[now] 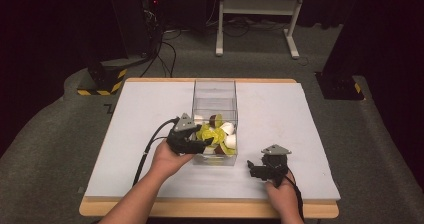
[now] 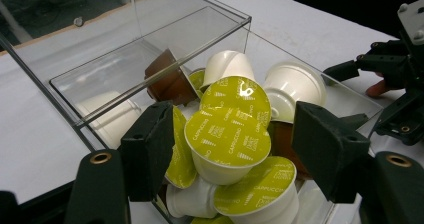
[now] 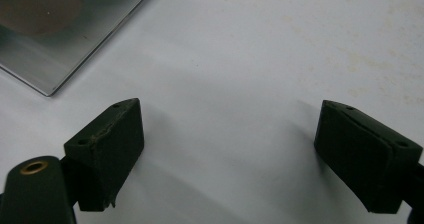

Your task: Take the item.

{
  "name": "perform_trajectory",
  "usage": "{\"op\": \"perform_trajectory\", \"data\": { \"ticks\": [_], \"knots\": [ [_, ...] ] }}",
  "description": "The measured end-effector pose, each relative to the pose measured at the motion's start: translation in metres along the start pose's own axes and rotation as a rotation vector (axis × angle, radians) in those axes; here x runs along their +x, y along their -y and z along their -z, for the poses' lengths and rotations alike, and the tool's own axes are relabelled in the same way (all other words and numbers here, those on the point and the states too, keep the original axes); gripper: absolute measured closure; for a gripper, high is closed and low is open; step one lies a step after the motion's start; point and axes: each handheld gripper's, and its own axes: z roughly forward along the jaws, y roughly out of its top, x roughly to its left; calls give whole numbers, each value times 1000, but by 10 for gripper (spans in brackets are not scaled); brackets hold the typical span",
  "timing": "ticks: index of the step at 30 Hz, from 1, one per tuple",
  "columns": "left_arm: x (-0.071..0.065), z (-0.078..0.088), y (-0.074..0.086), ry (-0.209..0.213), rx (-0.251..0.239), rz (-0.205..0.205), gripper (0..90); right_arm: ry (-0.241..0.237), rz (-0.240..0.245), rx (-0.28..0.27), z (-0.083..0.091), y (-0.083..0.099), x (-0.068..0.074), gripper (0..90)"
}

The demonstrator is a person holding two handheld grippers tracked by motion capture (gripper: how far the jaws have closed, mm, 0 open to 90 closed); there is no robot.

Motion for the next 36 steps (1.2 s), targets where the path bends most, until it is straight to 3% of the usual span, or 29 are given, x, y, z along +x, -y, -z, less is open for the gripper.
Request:
{"op": "perform_trajectory", "data": {
  "ticks": [9,16,24,28,36],
  "knots": [
    [1,-10,6,-27,28,-18,357,6,6,-3,0,0,1,125],
    [5,-15,6,-10,42,11,391,6,6,-3,0,0,1,125],
    [3,-20,6,1,56,25,341,8,8,-6,1,0,1,129],
    [0,-24,7,-7,91,-27,334,7,6,-4,1,0,1,130],
    [-4,-30,10,-27,103,-58,335,10,14,-8,1,0,2,134]
  ]
}}
